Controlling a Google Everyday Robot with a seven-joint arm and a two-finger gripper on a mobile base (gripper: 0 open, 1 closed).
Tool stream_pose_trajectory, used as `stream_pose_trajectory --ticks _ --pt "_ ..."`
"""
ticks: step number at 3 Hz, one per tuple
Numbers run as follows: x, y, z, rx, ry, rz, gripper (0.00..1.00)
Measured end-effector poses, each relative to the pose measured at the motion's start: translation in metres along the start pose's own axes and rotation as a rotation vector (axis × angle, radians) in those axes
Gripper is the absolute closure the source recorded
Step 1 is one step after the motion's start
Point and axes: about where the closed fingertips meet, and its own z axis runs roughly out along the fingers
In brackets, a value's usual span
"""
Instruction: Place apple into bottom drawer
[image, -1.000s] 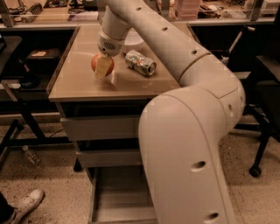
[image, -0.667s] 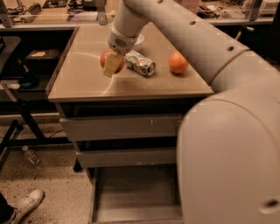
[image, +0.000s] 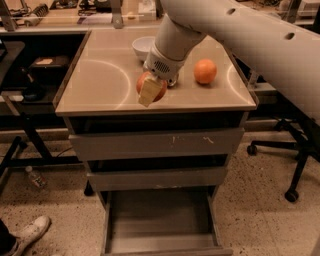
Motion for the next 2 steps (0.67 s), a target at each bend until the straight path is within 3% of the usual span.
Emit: stream_pose_trajectory --ticks 2 --pt "0.0128 0.0117 0.0122 -0.024 0.035 0.000 1.00"
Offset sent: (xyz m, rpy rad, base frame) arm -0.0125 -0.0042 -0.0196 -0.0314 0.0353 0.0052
